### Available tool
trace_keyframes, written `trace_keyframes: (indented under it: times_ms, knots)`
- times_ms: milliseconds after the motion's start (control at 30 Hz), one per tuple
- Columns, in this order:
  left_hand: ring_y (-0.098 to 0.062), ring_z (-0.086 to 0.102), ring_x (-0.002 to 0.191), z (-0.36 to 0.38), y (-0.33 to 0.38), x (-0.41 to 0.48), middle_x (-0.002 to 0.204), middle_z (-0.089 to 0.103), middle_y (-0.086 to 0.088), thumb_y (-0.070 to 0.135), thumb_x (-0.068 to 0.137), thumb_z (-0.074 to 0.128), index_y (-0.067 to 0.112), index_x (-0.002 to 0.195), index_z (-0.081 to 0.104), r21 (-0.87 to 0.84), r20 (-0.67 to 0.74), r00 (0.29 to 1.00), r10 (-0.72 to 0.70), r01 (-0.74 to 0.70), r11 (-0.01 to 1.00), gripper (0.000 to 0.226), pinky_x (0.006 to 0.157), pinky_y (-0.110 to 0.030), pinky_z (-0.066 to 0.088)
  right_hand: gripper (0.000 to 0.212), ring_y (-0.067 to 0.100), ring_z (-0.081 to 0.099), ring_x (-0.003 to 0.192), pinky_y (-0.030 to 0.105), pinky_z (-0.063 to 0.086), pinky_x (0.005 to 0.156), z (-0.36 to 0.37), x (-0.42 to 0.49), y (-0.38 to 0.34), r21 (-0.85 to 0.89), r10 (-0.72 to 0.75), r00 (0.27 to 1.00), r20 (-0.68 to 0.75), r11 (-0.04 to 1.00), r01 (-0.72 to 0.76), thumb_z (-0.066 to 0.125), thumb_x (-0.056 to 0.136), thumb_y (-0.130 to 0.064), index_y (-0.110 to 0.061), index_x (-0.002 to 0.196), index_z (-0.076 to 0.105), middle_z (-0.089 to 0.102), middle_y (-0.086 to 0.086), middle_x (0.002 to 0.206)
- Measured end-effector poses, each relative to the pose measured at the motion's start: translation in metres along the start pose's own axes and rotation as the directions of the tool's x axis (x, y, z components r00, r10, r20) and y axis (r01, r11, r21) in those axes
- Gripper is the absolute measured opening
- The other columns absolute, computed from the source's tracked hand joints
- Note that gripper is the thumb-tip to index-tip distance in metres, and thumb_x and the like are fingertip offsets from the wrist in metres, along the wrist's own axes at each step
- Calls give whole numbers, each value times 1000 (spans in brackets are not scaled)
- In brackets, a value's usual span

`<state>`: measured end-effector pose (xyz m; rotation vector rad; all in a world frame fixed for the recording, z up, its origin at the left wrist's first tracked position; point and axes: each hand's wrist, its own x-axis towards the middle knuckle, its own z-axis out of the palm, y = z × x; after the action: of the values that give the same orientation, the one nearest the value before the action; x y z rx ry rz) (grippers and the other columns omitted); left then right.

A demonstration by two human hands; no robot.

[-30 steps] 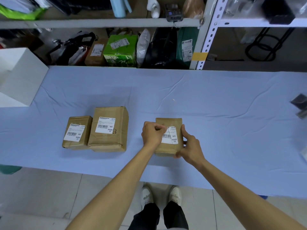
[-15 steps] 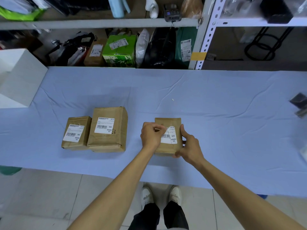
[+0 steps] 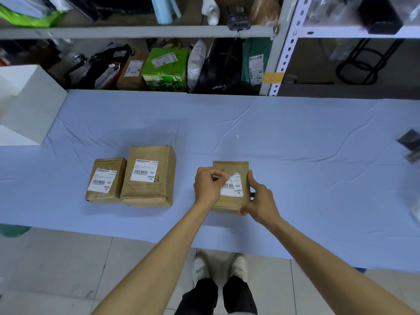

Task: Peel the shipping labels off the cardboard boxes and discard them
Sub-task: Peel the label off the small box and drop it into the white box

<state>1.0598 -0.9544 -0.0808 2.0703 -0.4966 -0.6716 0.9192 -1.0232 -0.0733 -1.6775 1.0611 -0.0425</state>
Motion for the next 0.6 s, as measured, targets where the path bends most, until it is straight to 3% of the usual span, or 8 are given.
trace_keyframes:
  times_ms: [267, 467, 600]
  knots:
    - [-17, 62, 97, 2, -1, 3, 111, 63, -1, 26, 80, 77, 30, 71, 70, 28, 10, 1000, -21, 20, 999, 12, 88, -35, 53, 122, 22, 63, 97, 35, 58, 74, -1, 0, -1, -15, -3, 1000, 5, 1000, 3, 79, 56, 8, -26, 152, 13, 65, 3, 108]
    - [-19, 61, 101, 1, 2, 1, 114, 60, -1, 24, 80, 76, 31, 69, 70, 23, 15, 1000, -22, 21, 1000, 14, 94, -39, 49, 123, 27, 63, 98, 38, 58, 75, -1, 0, 0, -22, -2, 1000, 4, 1000, 2, 79, 54, 9, -26, 152, 13, 65, 2, 109]
    - [-20, 60, 104, 0, 4, 0, 117, 57, -1, 25, 81, 75, 23, 76, 73, 23, 24, 999, -38, 38, 999, 6, 93, -36, 49, 124, 26, 64, 99, 37, 58, 74, -1, 0, -1, -24, -3, 1000, 7, 1000, 3, 79, 54, 9, -26, 152, 12, 64, 0, 108]
